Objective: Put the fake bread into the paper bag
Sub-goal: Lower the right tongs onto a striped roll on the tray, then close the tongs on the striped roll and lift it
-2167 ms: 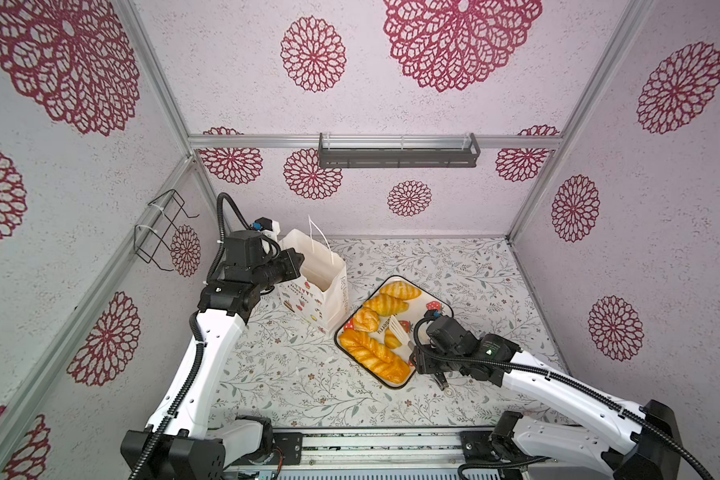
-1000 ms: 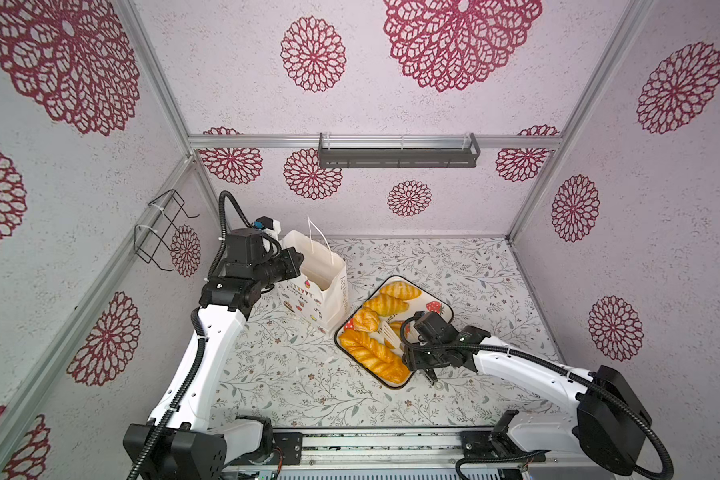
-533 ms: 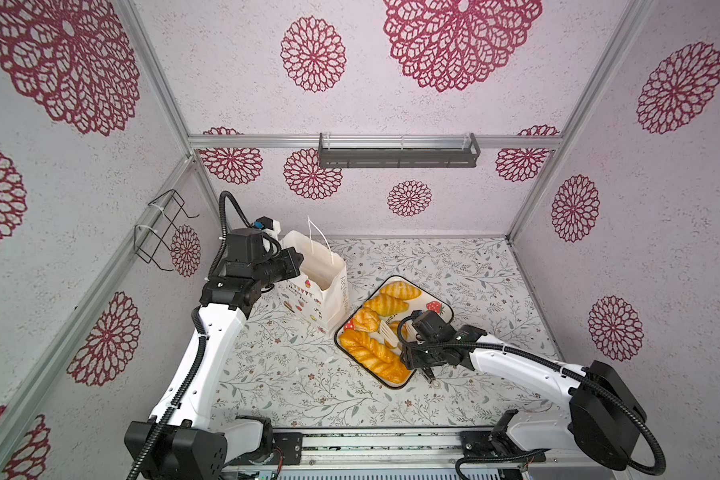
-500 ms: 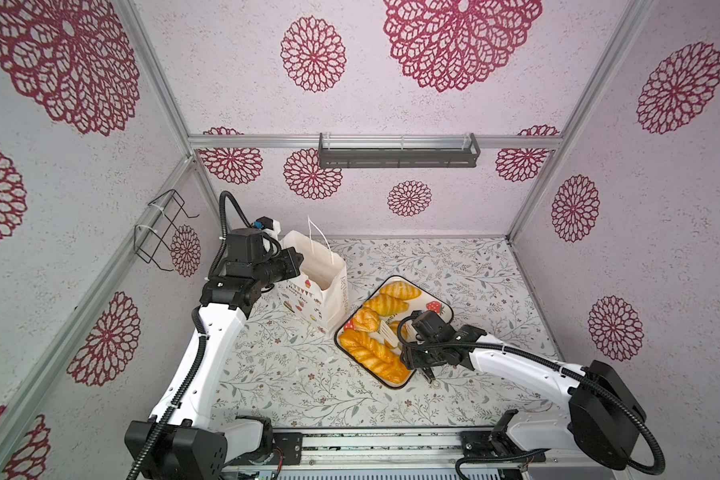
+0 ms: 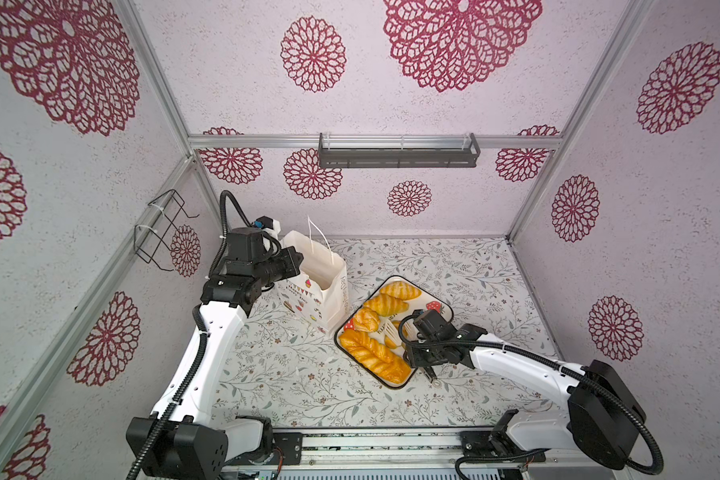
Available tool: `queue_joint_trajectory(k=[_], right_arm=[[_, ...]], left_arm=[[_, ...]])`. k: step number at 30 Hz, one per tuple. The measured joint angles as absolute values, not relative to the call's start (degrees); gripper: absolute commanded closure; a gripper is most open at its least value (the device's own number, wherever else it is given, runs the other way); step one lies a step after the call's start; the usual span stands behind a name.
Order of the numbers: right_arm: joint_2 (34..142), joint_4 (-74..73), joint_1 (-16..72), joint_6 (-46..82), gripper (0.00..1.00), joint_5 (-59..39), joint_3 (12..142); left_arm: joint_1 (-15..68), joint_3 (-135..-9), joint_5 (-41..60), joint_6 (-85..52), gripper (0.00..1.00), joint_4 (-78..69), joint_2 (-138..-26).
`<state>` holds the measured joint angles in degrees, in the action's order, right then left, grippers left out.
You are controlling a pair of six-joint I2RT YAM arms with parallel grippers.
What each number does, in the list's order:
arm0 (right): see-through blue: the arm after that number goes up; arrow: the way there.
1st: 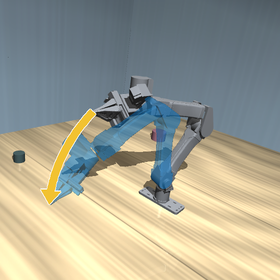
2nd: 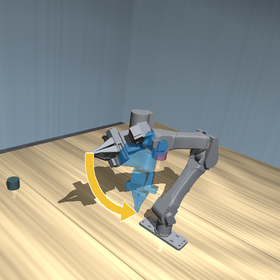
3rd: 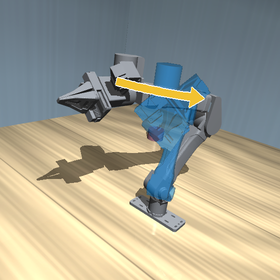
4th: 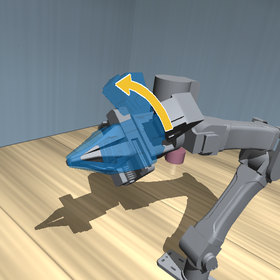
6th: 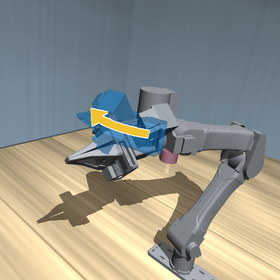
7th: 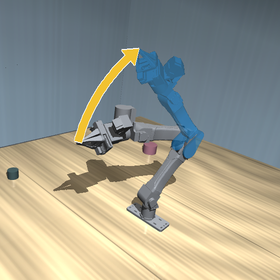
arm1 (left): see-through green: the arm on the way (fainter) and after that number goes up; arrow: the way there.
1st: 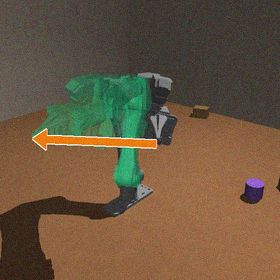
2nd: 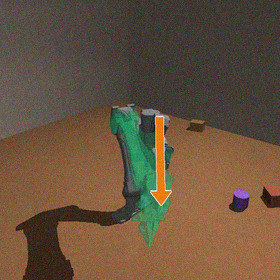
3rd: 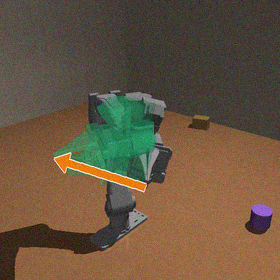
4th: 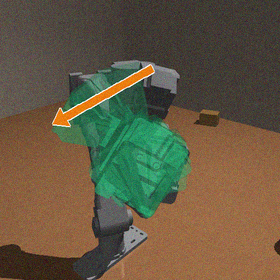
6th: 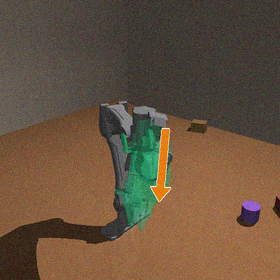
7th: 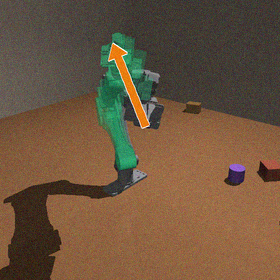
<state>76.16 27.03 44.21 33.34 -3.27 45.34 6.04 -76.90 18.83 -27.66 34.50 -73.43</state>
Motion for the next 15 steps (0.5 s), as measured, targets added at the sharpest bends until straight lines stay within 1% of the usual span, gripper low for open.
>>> queue_joint_trajectory(k=[6, 15], right_arm=[[75.7, 27.6, 43.7, 33.0, 0.69, -3.2, 45.3], [73.5, 29.5, 43.2, 33.0, 0.7, -2.6, 45.4]], left_arm=[[6.0, -76.9, 18.9, -27.7, 1.0, 34.5, -73.5], [6.0, -77.0, 18.9, -27.7, 1.0, 34.4, -73.5]])
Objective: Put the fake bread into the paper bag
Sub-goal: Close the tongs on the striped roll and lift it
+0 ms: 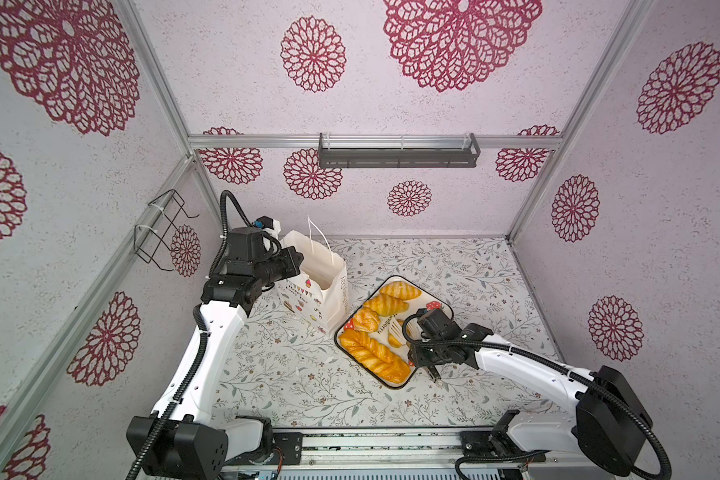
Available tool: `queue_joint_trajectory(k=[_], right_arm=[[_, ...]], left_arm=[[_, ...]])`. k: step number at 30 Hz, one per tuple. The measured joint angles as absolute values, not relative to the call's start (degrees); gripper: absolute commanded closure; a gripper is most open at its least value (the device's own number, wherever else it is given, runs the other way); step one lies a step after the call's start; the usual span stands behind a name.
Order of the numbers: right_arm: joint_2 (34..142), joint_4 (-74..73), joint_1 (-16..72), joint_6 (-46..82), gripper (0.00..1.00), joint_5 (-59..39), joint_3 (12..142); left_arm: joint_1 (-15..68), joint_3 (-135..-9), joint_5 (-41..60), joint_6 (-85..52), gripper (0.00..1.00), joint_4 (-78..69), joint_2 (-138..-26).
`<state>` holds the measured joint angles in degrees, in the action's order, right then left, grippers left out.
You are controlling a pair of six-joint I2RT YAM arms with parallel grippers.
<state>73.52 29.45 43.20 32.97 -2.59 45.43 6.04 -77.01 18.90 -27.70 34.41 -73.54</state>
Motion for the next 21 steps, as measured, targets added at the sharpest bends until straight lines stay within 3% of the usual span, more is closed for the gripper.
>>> queue_joint_trajectory(k=[21], right_arm=[[70.3, 32.9, 43.0, 30.8, 0.71, -1.1, 58.9]], left_arm=[[4.9, -77.9, 19.8, -28.4, 1.0, 34.3, -73.5]])
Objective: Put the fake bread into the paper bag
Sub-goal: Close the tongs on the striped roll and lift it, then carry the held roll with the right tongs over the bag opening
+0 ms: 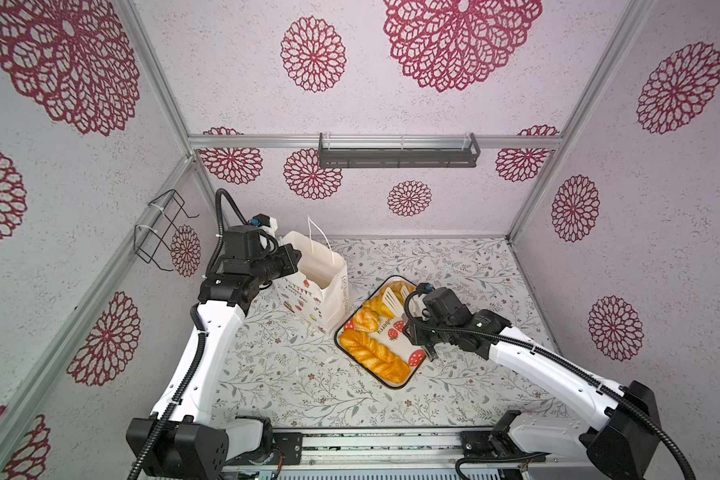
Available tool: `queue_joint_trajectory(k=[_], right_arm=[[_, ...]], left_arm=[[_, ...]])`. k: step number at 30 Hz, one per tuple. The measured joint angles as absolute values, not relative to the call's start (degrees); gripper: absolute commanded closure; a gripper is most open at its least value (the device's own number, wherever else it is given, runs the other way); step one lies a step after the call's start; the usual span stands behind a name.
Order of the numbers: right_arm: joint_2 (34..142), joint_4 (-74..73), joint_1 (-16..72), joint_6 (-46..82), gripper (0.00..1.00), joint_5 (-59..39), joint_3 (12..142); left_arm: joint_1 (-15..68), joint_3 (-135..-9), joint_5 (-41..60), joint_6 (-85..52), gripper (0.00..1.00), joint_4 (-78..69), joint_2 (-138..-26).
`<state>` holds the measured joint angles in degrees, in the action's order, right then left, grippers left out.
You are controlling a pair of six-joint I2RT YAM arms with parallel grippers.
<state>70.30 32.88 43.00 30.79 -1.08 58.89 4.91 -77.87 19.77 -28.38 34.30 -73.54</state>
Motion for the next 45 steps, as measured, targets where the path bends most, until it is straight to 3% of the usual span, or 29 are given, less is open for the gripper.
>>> queue_joint_trajectory(k=[16, 45], right_arm=[[71.4, 36.3, 43.9, 27.9, 0.71, 0.1, 70.6], [84.3, 37.1, 49.9, 22.9, 0.71, 0.1, 91.4]], left_arm=[[4.5, -77.8, 19.9, -28.6, 1.0, 34.3, -73.5], [4.3, -77.8, 20.1, -28.8, 1.0, 34.2, -73.5]])
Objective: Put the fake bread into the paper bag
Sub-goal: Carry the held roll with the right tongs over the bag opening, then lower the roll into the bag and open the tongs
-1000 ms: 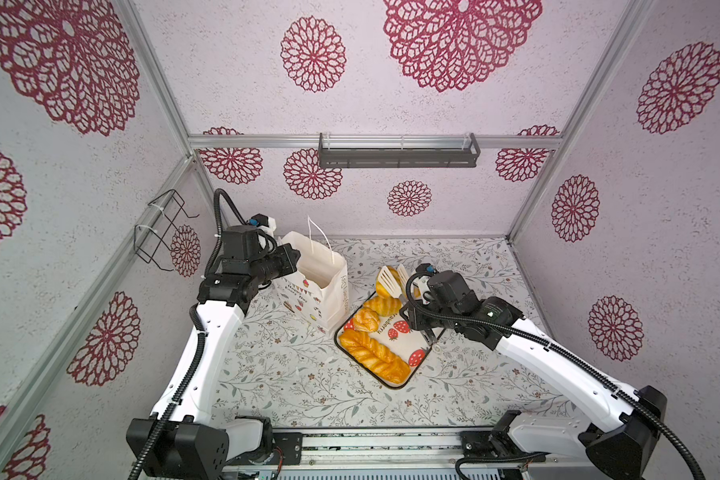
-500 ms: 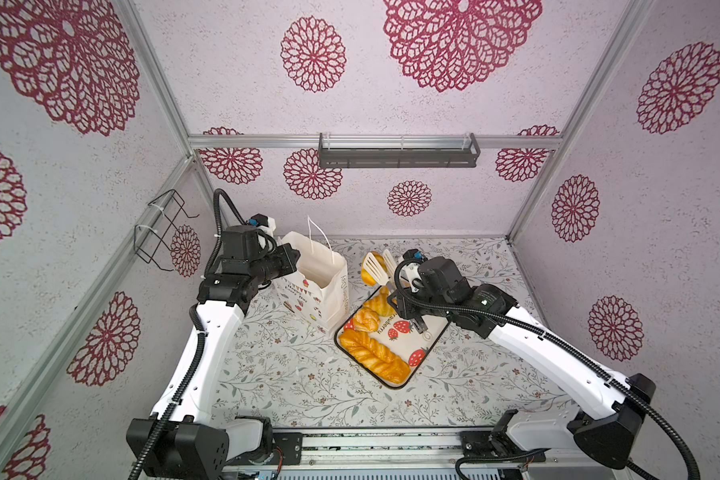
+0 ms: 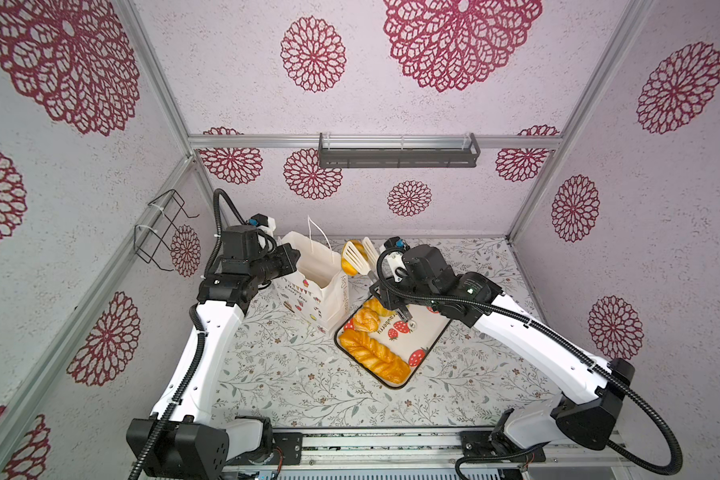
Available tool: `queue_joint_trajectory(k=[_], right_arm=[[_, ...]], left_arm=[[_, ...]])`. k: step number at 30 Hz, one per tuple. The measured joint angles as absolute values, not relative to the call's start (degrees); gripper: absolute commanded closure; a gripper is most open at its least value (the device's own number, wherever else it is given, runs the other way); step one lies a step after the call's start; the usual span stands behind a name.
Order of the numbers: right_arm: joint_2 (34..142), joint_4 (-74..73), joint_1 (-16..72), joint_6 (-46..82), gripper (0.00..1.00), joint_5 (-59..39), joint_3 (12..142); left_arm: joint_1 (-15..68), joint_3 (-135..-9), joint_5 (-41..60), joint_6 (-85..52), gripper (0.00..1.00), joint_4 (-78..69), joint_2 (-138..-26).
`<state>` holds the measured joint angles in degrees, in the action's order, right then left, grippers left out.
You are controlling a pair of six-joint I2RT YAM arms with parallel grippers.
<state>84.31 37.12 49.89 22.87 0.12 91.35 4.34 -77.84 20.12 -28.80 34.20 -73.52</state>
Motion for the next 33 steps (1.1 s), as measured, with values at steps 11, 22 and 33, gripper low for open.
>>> queue_joint_trajectory(k=[11, 22, 33], right_arm=[[91.3, 36.3, 51.9, 21.5, 0.7, -1.2, 97.9], [94.3, 35.4, 52.9, 21.4, 0.67, -2.4, 99.7], [94.8, 35.4, 53.2, 20.6, 0.55, -3.2, 99.6]], left_arm=[[4.2, -77.8, 20.1, -29.0, 1.0, 34.2, -73.5], [4.2, -77.8, 20.1, -29.0, 1.0, 34.2, -73.5], [4.2, -77.8, 20.4, -29.2, 1.0, 34.2, -73.5]])
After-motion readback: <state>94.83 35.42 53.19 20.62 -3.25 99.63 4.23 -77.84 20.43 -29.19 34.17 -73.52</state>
